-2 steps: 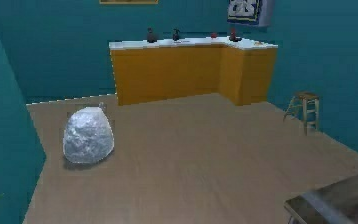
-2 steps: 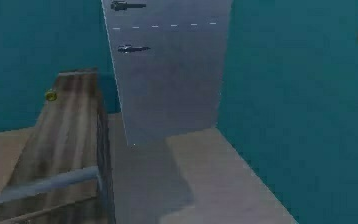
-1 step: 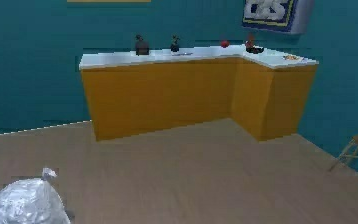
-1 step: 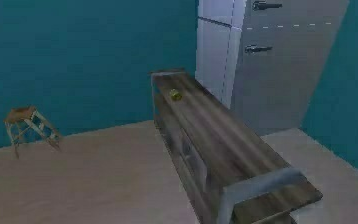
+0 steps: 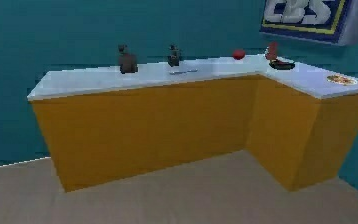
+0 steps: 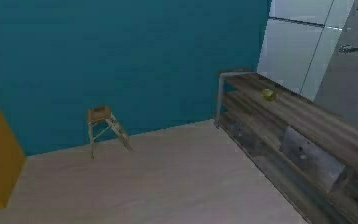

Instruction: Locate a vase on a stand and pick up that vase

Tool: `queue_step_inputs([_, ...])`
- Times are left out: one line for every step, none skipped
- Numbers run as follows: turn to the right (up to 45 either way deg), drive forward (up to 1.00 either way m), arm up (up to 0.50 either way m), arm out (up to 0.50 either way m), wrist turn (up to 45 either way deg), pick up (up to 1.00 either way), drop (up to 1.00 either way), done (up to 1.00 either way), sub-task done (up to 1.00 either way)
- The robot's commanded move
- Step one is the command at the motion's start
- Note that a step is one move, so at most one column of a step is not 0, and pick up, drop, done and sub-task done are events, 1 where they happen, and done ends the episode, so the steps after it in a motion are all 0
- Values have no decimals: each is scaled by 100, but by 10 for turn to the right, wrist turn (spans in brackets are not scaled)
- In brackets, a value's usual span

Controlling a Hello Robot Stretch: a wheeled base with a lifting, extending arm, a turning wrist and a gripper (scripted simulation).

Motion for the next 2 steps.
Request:
queue_step_inputs([-150,0,0,0,0,0,0,0,0])
queue_step_inputs([0,70,0,0,0,0,0,0,0])
